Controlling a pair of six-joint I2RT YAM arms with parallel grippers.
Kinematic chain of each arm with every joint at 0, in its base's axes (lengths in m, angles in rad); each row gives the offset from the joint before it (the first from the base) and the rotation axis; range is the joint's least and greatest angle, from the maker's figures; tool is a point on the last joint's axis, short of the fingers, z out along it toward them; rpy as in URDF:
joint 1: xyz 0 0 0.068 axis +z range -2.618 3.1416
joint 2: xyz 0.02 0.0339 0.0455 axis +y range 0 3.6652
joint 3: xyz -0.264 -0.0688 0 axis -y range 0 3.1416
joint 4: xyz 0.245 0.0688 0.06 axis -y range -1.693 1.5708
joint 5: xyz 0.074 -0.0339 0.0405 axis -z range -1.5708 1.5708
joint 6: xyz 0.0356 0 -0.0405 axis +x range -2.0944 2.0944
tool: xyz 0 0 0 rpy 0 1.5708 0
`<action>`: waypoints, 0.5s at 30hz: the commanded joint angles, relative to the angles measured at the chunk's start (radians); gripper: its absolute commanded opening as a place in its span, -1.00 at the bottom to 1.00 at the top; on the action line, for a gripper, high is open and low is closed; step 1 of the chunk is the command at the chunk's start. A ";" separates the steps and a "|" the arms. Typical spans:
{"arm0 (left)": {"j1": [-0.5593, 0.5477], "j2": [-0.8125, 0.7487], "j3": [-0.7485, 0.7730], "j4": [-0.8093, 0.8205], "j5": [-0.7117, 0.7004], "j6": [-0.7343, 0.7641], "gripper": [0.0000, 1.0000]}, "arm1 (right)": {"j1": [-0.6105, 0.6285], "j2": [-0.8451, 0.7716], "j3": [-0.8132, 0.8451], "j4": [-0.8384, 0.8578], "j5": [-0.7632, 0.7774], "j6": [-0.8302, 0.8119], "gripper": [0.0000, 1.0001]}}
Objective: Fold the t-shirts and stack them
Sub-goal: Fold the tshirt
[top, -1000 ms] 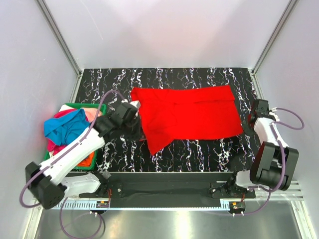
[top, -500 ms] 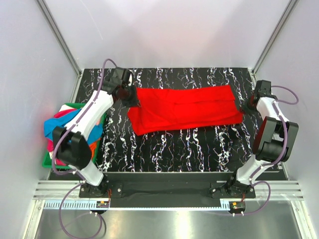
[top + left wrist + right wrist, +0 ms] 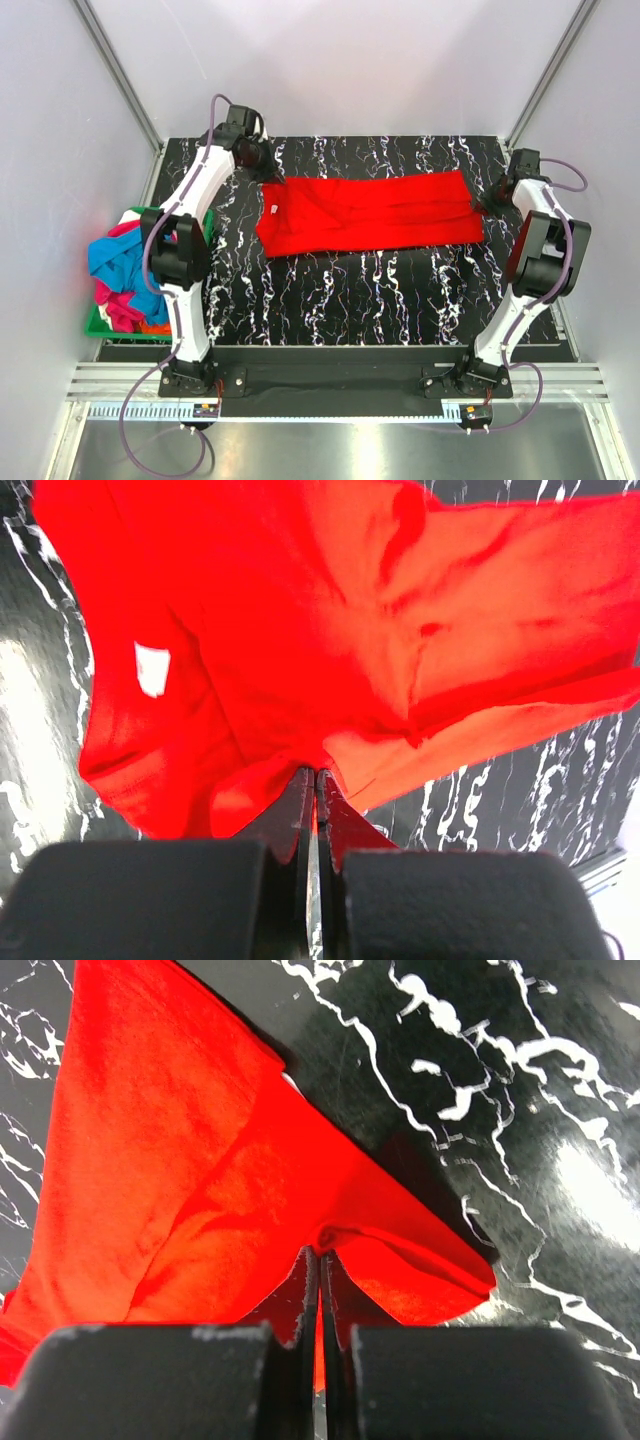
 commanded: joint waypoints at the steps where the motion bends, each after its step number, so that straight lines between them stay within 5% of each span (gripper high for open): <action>1: 0.031 0.045 0.105 0.006 0.066 0.013 -1.00 | 0.007 0.033 0.065 0.023 -0.009 -0.024 -1.00; 15: 0.070 0.160 0.207 -0.005 0.102 0.021 -1.00 | 0.013 0.148 0.184 0.028 -0.072 -0.036 -1.00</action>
